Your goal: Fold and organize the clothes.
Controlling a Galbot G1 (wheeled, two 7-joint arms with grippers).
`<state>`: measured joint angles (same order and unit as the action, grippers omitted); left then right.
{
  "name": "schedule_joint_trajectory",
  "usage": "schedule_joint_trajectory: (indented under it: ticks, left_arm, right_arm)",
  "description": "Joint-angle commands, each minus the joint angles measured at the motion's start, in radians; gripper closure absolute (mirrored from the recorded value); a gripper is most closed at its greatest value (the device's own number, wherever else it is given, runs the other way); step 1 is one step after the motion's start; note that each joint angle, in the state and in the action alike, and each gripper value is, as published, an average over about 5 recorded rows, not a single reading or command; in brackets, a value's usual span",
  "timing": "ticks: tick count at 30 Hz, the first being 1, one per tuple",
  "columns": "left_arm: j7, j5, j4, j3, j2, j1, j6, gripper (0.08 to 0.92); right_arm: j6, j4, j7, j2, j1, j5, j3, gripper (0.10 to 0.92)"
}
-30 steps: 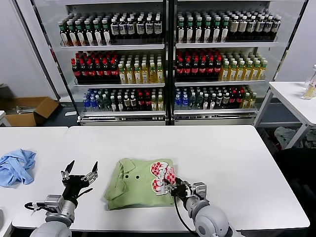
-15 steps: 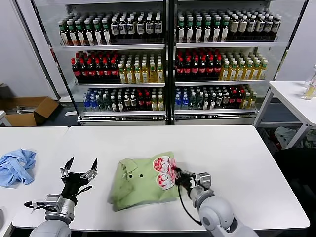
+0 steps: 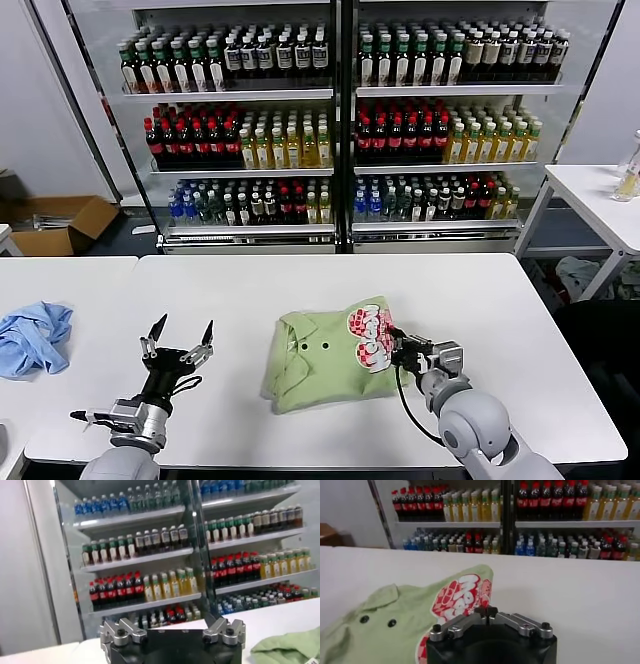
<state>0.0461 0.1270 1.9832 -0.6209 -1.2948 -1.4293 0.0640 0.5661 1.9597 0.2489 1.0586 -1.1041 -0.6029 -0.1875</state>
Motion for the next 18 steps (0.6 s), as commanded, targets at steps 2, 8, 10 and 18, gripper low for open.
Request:
schedule_joint_trajectory:
  ticks: [2, 8, 10, 18]
  left_arm:
    - [0.013, -0.115, -0.002, 0.026, -0.001, 0.001, -0.094, 0.177]
    - [0.014, -0.119, 0.019, 0.022, 0.005, 0.002, -0.074, 0.177]
    - [0.018, -0.120, 0.024, 0.024, 0.004, 0.004, -0.071, 0.177]
    - [0.004, -0.034, -0.005, -0.019, 0.001, 0.049, -0.006, 0.177]
  right_arm:
    - [-0.048, 0.035, -0.056, -0.026, -0.076, 0.093, -0.089, 0.842]
    - [-0.053, 0.106, -0.075, -0.037, -0.108, 0.157, -0.179, 0.670]
    - [-0.087, 0.109, -0.075, -0.037, -0.091, 0.169, -0.191, 0.609]
    - [-0.229, -0.013, -0.102, -0.034, -0.011, 0.285, -0.237, 0.375]
